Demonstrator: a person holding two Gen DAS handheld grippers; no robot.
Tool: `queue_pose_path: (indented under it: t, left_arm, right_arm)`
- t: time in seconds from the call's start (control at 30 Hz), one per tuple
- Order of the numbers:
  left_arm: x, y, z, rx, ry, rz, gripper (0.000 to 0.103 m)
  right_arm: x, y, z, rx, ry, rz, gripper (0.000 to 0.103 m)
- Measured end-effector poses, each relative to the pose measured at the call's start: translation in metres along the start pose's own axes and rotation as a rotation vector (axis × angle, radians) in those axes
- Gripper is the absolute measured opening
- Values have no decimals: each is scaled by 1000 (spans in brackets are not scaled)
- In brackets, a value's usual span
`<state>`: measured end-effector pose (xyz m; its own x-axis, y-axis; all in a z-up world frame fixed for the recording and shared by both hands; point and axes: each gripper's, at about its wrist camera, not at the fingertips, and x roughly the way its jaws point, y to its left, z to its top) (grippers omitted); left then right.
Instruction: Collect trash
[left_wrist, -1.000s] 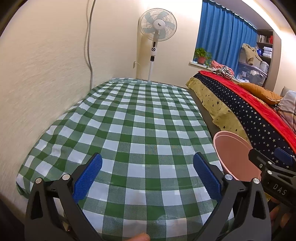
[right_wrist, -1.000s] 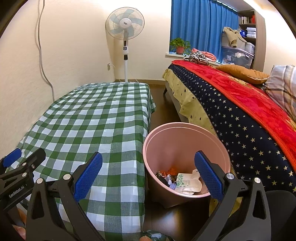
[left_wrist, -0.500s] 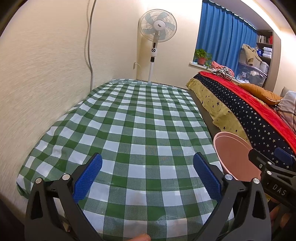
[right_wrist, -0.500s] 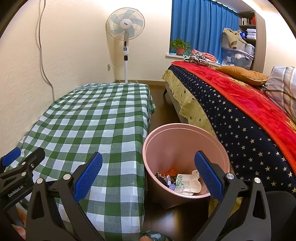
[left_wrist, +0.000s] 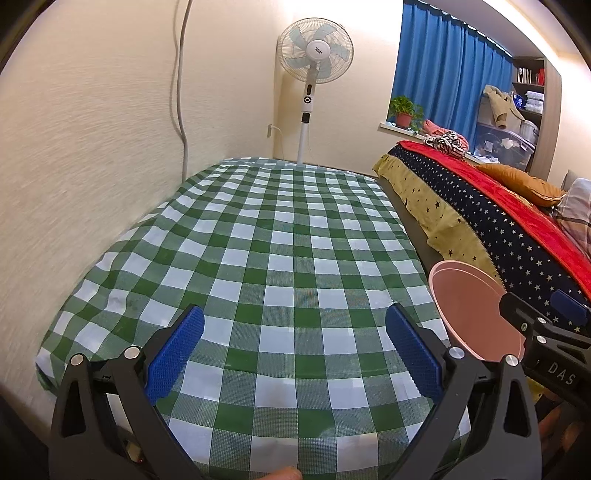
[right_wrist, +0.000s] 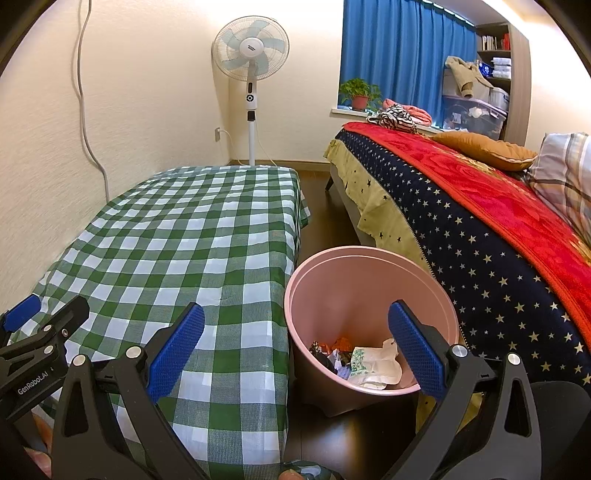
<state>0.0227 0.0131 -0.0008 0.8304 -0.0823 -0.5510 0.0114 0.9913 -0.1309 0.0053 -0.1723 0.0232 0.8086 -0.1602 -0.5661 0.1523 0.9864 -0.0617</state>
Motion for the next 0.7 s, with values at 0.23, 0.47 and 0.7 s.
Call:
queue_pose_path:
  t: [0.23, 0.47, 0.7]
  left_arm:
    - [0, 0, 0, -2, -1, -1, 95]
    - [0, 0, 0, 4, -2, -3, 95]
    - [0, 0, -1, 17, 0, 0, 95]
  right_arm:
    - [0, 0, 0, 0, 0, -1, 98]
    - [0, 0, 0, 1, 2, -1, 98]
    - [0, 1, 0, 0, 2, -1, 98]
